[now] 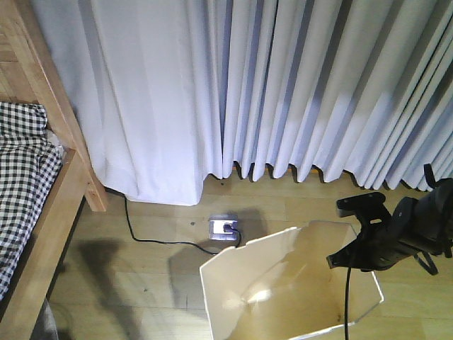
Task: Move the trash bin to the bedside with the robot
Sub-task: 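Lower the held bin onto the floor beside the bed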
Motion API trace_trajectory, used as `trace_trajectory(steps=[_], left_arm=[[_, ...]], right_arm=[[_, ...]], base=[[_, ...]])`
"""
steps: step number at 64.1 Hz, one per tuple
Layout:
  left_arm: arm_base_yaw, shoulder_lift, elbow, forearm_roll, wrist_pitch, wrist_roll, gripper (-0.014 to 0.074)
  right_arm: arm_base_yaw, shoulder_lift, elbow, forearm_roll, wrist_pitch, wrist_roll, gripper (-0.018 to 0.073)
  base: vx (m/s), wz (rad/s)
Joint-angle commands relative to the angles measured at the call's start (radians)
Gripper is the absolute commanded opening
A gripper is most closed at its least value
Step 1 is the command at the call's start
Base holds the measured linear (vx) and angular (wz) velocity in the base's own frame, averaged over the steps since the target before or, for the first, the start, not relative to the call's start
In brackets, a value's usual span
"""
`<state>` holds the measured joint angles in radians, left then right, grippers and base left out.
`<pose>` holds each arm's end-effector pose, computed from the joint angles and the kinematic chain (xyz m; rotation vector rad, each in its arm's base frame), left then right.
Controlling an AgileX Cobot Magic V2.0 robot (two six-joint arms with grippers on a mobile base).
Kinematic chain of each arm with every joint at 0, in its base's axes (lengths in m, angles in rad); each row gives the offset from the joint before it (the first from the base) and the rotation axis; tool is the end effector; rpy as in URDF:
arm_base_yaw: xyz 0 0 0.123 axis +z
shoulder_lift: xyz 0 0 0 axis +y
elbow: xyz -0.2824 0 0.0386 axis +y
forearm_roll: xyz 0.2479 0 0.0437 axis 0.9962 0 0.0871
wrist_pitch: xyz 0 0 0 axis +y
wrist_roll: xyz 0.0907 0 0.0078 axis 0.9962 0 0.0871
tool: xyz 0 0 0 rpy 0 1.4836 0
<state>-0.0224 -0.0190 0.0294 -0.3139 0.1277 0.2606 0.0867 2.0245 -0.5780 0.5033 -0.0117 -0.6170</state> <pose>0.0560 -0.0049 0.1932 0.0074 1.6162 -0.0884 0.2516 0.0214 0.0305 -0.2912 2.9054 -0.0126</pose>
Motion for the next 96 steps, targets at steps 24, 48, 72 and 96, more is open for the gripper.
trace_trajectory(steps=[24,48,72,96], left_arm=[[-0.001,-0.008,0.028,-0.010,-0.065,-0.003,-0.0006],[-0.001,-0.008,0.028,-0.010,-0.065,-0.003,-0.0006],[-0.001,-0.008,0.028,-0.010,-0.065,-0.003,-0.0006],[-0.001,-0.008,0.028,-0.010,-0.065,-0.003,-0.0006]], right_arm=[[-0.053,0.156,-0.212,0.075,-0.001,0.053,-0.0003],[-0.143,0.307,-0.400,0.090,0.160,-0.093,-0.0003],[-0.143,0.483,-0.591,0.104,0.193,-0.093,-0.0003],[-0.143,0.606,-0.746,0.176,0.317,-0.167,-0.0003]], base=[[0.00,0.00],[0.00,0.00],[0.00,0.00],[0.00,0.00]])
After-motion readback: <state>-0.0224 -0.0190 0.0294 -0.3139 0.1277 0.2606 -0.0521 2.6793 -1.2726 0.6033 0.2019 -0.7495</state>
